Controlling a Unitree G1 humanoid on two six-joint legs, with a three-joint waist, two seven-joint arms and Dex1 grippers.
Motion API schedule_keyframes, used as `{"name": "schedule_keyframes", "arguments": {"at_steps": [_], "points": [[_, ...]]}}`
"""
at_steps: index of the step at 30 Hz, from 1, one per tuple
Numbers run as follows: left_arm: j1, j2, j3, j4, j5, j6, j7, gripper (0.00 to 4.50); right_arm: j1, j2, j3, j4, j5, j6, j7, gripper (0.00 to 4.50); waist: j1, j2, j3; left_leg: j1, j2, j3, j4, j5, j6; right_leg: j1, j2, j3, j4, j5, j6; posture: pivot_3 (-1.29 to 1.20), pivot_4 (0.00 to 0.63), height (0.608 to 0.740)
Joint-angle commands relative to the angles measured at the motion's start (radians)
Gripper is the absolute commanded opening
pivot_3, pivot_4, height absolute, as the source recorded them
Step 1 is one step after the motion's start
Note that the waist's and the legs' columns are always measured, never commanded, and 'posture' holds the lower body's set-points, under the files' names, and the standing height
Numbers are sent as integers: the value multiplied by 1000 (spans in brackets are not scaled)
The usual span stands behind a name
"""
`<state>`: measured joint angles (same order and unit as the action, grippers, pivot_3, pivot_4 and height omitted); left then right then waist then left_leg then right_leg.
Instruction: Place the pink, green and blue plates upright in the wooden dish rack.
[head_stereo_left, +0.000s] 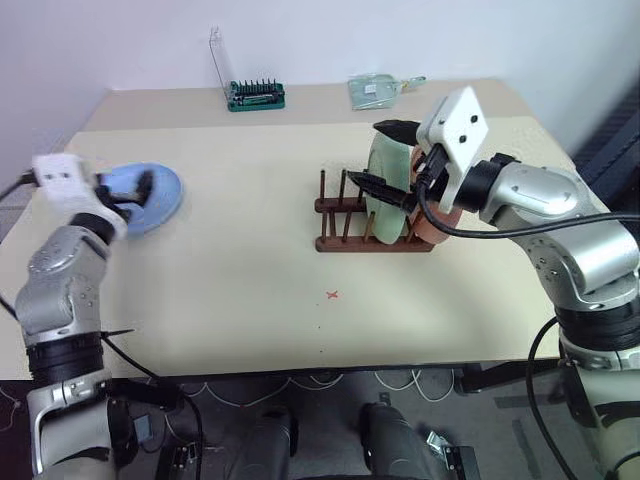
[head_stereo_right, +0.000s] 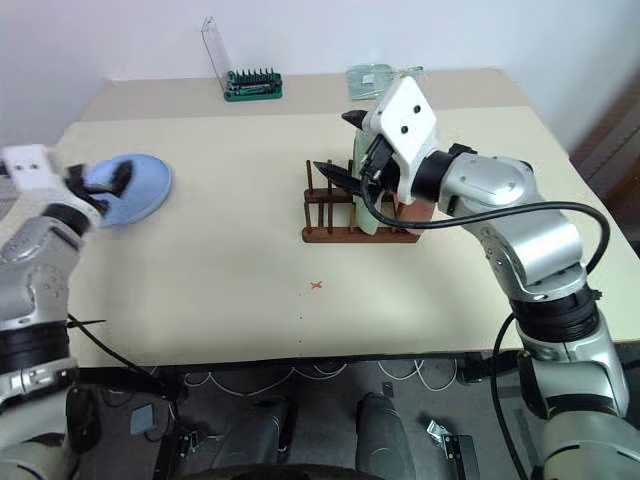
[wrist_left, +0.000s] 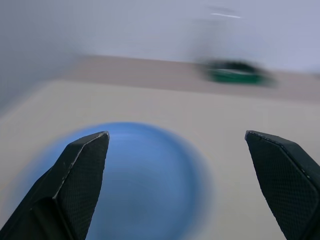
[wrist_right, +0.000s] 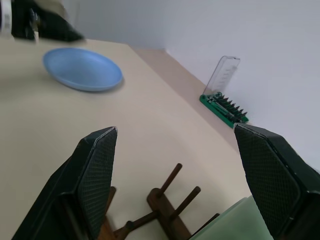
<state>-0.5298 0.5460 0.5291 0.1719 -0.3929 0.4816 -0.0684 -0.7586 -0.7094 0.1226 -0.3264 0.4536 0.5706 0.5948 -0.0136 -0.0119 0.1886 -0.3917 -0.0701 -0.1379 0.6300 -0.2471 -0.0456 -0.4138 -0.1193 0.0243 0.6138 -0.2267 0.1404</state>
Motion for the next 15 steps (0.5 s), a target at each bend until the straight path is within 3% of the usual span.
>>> {"name": "schedule_keyframes", "arguments": {"at_steps": [1,7,15], "points": [[-31,7,74,50,24,80,161,4500,-14,21,0,8,-51,-52,29,3783,0,0,0,0,0,0,0,0,0,0,0,0,0,0,0,0,150,740],[-71,20,71,175,-9,177,145,4500,-18,49,7,24,-106,-88,66,3783,2,-3,0,0,0,0,0,0,0,0,0,0,0,0,0,0,150,740],[-230,59,94,534,-25,121,84,4500,14,71,4,5,-152,-110,87,3783,-3,-4,-1,0,0,0,0,1,-1,0,0,0,1,0,0,0,150,740]]}}
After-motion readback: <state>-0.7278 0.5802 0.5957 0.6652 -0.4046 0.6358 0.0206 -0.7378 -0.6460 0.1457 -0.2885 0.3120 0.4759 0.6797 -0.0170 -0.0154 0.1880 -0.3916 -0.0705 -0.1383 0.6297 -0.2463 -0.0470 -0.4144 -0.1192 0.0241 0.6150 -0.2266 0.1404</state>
